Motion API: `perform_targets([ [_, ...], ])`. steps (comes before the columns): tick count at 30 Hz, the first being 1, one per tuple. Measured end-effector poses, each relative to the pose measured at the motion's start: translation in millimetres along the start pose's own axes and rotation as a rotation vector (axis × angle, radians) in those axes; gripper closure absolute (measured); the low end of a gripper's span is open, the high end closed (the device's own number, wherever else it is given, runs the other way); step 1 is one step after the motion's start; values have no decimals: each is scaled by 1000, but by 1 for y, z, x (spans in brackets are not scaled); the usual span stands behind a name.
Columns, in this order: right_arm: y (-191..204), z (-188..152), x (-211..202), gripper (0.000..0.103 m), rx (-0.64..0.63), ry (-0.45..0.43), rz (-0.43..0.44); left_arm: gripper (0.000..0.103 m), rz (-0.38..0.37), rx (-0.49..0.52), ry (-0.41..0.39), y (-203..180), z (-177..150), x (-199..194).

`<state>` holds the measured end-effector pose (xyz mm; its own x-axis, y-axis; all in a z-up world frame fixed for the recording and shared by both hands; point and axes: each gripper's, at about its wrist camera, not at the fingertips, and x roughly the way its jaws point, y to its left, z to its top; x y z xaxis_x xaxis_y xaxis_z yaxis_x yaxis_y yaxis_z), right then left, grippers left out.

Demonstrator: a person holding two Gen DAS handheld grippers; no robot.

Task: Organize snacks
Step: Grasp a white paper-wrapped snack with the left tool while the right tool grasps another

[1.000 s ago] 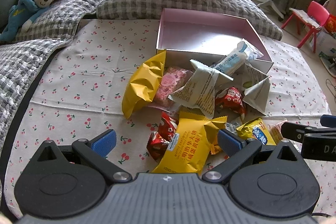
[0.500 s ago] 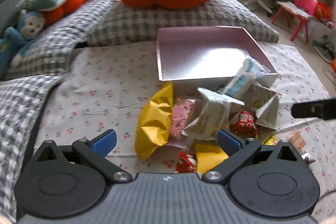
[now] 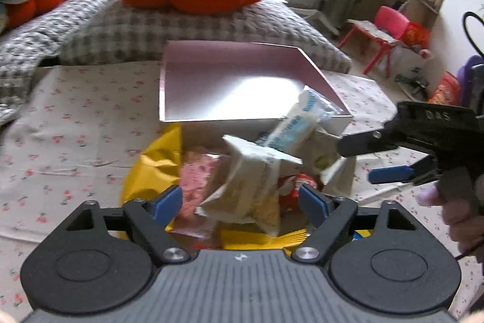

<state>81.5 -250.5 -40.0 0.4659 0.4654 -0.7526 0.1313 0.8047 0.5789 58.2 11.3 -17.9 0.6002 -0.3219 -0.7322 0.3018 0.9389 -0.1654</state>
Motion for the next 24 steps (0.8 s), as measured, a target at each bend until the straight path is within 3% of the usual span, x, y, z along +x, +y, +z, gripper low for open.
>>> perform_targets([
  [7,-11,6,11,8,-6,-46,6,35,-37,89,-34,-11,5,17],
  [11,-12,6,20,19,-35,-36,-22,45,-21,139,-13,-14,2,25],
  [24,-2,1,26,52,-129,-40,-61,60,7,160,-26,-11,-2,32],
])
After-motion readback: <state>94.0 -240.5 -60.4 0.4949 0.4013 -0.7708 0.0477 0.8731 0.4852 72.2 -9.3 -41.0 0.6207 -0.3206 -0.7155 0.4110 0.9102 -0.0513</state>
